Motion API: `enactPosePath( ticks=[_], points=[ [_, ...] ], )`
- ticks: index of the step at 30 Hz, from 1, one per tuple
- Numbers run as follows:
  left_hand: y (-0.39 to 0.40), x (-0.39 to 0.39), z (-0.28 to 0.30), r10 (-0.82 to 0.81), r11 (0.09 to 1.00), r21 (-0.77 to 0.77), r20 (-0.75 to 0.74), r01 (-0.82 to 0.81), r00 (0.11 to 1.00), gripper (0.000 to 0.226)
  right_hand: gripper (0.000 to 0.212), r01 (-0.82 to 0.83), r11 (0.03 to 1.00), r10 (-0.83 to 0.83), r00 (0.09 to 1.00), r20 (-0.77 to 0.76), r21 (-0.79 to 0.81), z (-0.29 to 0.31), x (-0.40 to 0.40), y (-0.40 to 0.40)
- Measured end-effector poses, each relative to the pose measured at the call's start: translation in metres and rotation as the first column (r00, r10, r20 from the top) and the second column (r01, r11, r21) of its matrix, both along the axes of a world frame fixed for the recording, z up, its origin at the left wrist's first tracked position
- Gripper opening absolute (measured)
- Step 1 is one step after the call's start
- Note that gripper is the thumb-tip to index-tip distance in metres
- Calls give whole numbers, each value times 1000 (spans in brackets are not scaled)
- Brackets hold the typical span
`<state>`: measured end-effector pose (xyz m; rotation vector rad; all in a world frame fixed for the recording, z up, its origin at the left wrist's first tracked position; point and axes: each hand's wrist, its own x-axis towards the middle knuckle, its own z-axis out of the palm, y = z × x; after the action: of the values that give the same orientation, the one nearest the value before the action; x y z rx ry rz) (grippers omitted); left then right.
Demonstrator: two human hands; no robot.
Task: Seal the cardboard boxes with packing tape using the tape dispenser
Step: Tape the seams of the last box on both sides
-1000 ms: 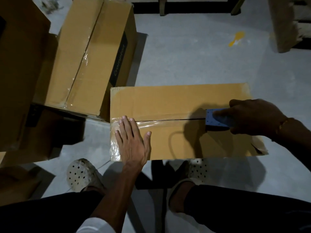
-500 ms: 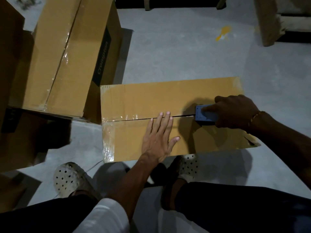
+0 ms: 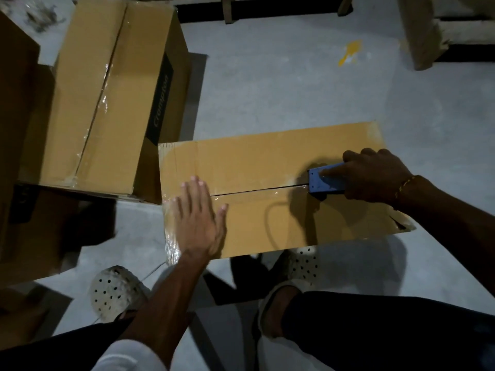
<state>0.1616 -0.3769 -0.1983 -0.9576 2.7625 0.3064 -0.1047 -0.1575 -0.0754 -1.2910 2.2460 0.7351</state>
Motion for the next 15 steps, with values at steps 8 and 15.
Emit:
enactPosePath(
  ticks=[8, 15],
  points=[
    [98, -96, -13, -537, 843, -4, 0, 537, 843, 76, 61, -32, 999, 31, 997, 70, 5, -4, -14, 4],
    [107, -100, -17, -518, 855, 7, -27, 519, 855, 76, 66, -154, 987, 150, 986, 74, 44, 1, -26, 9]
  ],
)
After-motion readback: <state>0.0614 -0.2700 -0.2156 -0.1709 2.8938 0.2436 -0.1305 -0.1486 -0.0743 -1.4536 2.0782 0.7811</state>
